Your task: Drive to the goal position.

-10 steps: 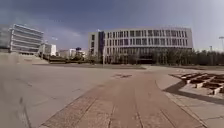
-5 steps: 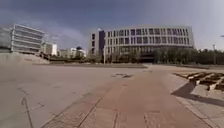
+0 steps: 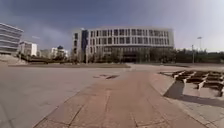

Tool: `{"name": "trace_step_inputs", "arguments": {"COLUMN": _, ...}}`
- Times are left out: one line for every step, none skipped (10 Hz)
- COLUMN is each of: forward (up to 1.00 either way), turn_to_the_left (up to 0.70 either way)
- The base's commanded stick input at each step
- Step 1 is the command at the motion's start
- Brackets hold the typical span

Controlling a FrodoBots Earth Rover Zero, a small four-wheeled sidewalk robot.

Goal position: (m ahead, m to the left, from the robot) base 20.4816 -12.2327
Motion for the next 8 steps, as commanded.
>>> {"name": "trace_step_inputs", "arguments": {"forward": 0.70, "turn_to_the_left": 0.00}}
{"name": "trace_step_inputs", "arguments": {"forward": 0.70, "turn_to_the_left": 0.00}}
{"name": "trace_step_inputs", "arguments": {"forward": 0.70, "turn_to_the_left": 0.00}}
{"name": "trace_step_inputs", "arguments": {"forward": 0.70, "turn_to_the_left": 0.00}}
{"name": "trace_step_inputs", "arguments": {"forward": 0.70, "turn_to_the_left": 0.00}}
{"name": "trace_step_inputs", "arguments": {"forward": 0.68, "turn_to_the_left": 0.00}}
{"name": "trace_step_inputs", "arguments": {"forward": 0.69, "turn_to_the_left": 0.00}}
{"name": "trace_step_inputs", "arguments": {"forward": 0.70, "turn_to_the_left": 0.00}}
